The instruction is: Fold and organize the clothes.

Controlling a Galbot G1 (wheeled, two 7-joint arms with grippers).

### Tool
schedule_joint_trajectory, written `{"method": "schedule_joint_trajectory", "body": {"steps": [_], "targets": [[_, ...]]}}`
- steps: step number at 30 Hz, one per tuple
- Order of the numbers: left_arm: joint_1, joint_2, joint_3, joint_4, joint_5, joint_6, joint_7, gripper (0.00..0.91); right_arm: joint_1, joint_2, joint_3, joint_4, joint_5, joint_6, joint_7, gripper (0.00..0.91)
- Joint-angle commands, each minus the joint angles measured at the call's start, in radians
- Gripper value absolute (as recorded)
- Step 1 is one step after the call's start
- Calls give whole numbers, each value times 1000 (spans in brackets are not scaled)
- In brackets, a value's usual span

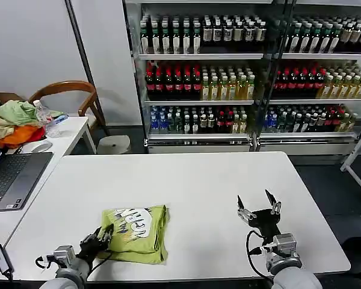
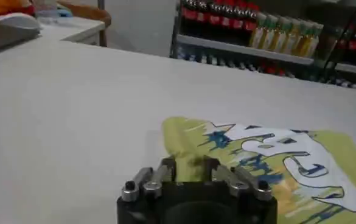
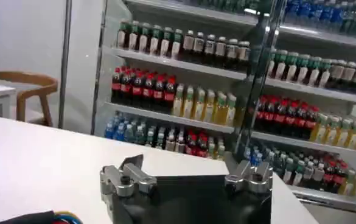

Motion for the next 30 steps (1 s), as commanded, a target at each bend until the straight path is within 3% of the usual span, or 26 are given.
{"method": "schedule_joint_trajectory", "body": {"steps": [1, 8, 17, 23, 26, 28, 30], "targets": [[-3, -12, 11, -12, 56, -29, 21, 50, 8, 7, -3, -10, -8, 1, -2, 907], [-1, 23, -115, -171, -59, 22, -3, 50, 20, 5, -7, -14, -10, -1, -1, 907], [27, 179, -473, -72, -230, 136, -9, 40, 50, 21, -38, -32, -12, 2, -5, 907], [129, 350, -689, 7, -282, 156, 17, 50, 107, 40, -85, -52, -16, 3, -5, 907], [123, 340, -660, -105, -278, 156, 7, 50, 116, 46, -90, -49, -18, 2, -6, 907], [92, 298, -535, -211, -246, 156, -29, 50, 114, 50, -89, -48, -20, 2, -5, 907], [59, 210, -292, -319, -133, 155, -58, 50, 102, 47, -87, -45, -23, 2, -5, 907]]}}
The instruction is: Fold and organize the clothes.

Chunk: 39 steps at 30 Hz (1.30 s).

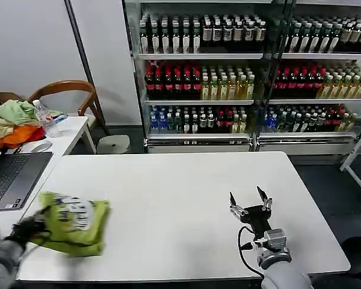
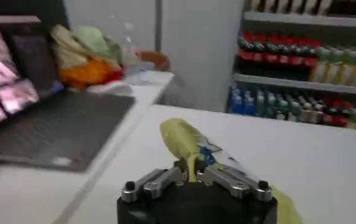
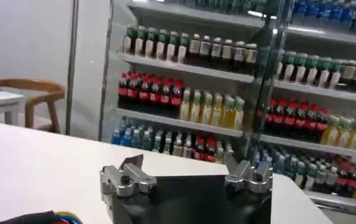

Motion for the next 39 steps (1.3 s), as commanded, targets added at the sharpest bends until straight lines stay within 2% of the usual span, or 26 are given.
{"method": "schedule_joint_trajectory", "body": {"steps": [1, 2, 6, 9, 13, 20, 34, 39], "targets": [[-18, -55, 289, -299, 142, 36, -59, 50, 13, 3, -19, -1, -7, 0, -1, 907], [-20, -139, 443, -327, 241, 30, -45, 50, -1, -2, -14, 3, -8, 0, -1, 907], [-22, -320, 812, -298, 518, -8, 7, 50, -29, -14, 4, 11, -9, 1, -1, 907], [-61, -389, 900, -214, 565, -24, 27, 50, -35, -18, 10, 16, -9, 1, -1, 907], [-118, -414, 904, -199, 550, -37, 25, 50, -37, -21, 14, 21, -9, 0, -1, 907], [-198, -382, 820, -173, 492, -36, 17, 50, -28, -20, 14, 13, -9, 0, -2, 907], [-342, -452, 807, -2, 428, -67, -44, 50, -30, -21, 45, 23, -8, -7, 0, 907], [-368, -452, 823, 26, 398, -84, -54, 60, -28, -20, 46, 27, -8, -13, 0, 907]]}}
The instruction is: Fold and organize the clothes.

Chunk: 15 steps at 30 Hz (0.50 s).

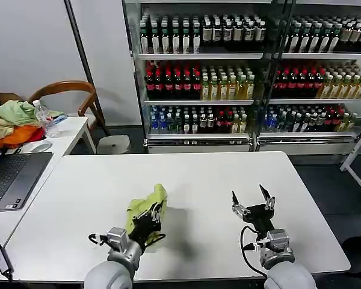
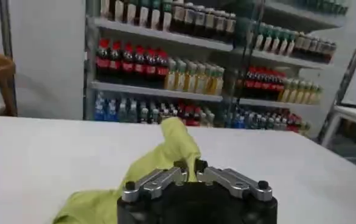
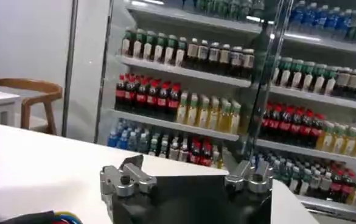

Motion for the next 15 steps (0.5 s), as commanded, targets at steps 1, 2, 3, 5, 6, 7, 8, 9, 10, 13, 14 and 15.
{"method": "schedule_joint_trajectory", "body": {"steps": [1, 2, 3, 5, 6, 7, 8, 9, 10, 13, 14, 15], "targets": [[-103, -38, 59, 105, -65, -38, -26, 907, -2, 1, 10, 6, 0, -5, 1, 907], [-102, -27, 66, 110, -74, -71, -21, 907, -3, 1, 11, 7, 0, -6, 0, 907], [-99, -19, 72, 112, -74, -90, -9, 907, -3, 1, 11, 7, 0, -7, 0, 907], [-93, -5, 84, 111, -84, -138, 15, 907, -1, 3, 11, 6, 0, -7, 0, 907], [-92, -3, 87, 105, -84, -146, 15, 907, 0, 4, 11, 5, 0, -7, 0, 907], [-92, 1, 90, 93, -86, -154, 15, 907, 4, 7, 10, 4, 0, -8, -1, 907], [-93, 3, 90, 82, -94, -165, 19, 907, 8, 9, 8, 2, -1, -9, -1, 907], [-94, 5, 88, 77, -99, -174, 22, 907, 12, 10, 7, 1, -1, -9, -2, 907], [-95, 11, 79, 55, -101, -184, 23, 907, 22, 15, 3, -7, -1, -9, -5, 907], [-88, 44, 31, 6, -122, -207, 32, 907, 46, 29, -14, -37, -1, -8, -14, 907], [-82, 60, -2, -10, -122, -216, 38, 907, 54, 36, -24, -47, 4, -9, -18, 907], [-71, 80, -29, -16, -120, -232, 54, 907, 63, 45, -34, -52, 13, -15, -22, 907]]}}
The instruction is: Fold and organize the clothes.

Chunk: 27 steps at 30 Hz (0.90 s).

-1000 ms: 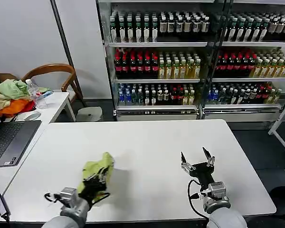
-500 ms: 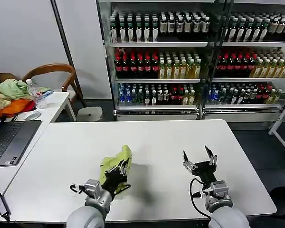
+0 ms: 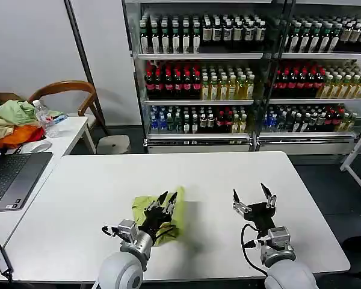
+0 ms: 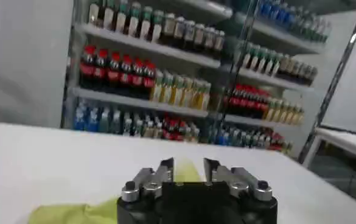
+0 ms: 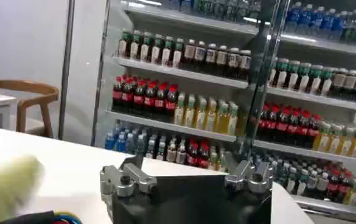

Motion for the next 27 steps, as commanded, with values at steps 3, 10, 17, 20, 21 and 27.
{"method": "schedule_joint_trajectory", "body": {"steps": [3, 10, 17, 20, 21, 27], "targets": [[44, 147, -208, -48, -7, -170, 77, 907, 70, 55, -94, -55, 138, -69, -12, 907], [163, 258, -417, -3, -93, -162, 74, 907, 116, 105, -234, -158, 375, -197, -67, 907], [209, 235, -434, -14, -107, -162, 62, 907, 159, 113, -271, -225, 586, -238, -55, 907], [194, 217, -417, -3, -108, -158, 58, 907, 159, 114, -281, -236, 584, -238, -56, 907], [189, 210, -410, -2, -107, -152, 55, 907, 160, 116, -280, -241, 585, -238, -52, 907], [173, 176, -391, -2, -134, -144, 42, 907, 164, 120, -257, -254, 646, -237, -31, 0]]}}
